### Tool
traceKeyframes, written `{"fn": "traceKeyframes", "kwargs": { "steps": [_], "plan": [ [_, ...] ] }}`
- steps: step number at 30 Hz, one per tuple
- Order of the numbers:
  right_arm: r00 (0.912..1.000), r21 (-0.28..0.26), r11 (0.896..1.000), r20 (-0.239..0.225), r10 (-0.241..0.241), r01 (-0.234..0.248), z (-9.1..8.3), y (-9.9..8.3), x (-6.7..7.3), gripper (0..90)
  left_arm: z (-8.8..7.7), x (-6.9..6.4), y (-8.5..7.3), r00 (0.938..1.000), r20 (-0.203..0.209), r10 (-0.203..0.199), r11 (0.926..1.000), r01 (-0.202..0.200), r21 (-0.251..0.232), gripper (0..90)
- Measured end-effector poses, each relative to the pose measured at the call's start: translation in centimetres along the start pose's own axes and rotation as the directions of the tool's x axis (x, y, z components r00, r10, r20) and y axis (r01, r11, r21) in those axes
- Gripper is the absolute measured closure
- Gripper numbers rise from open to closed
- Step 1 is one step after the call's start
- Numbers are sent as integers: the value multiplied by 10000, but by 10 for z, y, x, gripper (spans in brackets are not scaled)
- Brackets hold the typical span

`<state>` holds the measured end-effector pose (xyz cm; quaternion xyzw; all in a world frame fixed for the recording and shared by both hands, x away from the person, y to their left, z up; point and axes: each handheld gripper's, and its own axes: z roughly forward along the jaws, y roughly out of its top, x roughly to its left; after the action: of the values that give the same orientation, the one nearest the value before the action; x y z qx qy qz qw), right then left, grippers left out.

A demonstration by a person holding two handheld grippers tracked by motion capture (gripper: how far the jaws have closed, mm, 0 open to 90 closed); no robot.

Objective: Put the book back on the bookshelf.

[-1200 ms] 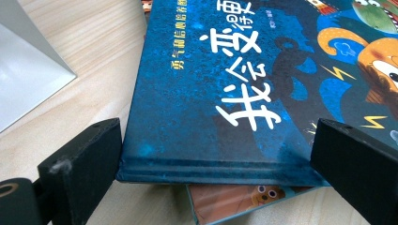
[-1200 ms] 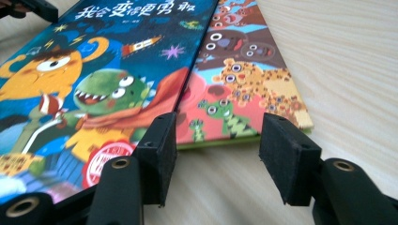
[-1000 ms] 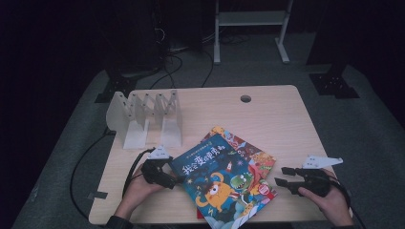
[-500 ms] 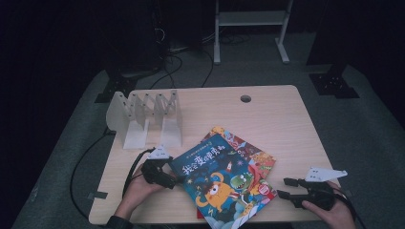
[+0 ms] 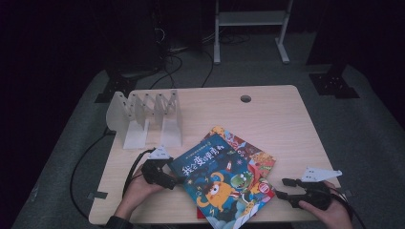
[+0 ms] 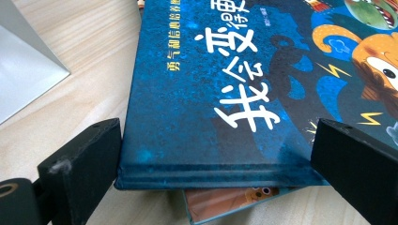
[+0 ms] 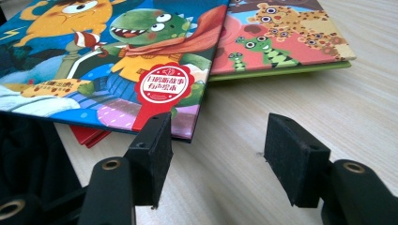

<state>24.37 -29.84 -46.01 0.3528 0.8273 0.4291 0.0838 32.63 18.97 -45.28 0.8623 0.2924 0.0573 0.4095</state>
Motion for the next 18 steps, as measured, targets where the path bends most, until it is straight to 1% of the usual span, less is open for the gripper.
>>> {"fn": "traceKeyframes", "kwargs": {
  "steps": [6,9,16,18],
  "plan": [
    [9996,-56,9999,230,141,-140,2,3,-5,424,1,-2,0,9999,153,42,10000,-43,38,23],
    [9994,-67,9999,307,142,-140,3,4,-8,425,1,-2,0,9998,182,47,10000,-48,45,24],
    [9992,-72,9998,367,170,-168,4,6,-9,424,1,-3,0,9998,197,53,10000,-54,71,23],
    [9988,-70,9999,476,116,-113,5,7,-11,425,1,-4,0,9997,225,78,9999,-80,92,24]
  ]
}}
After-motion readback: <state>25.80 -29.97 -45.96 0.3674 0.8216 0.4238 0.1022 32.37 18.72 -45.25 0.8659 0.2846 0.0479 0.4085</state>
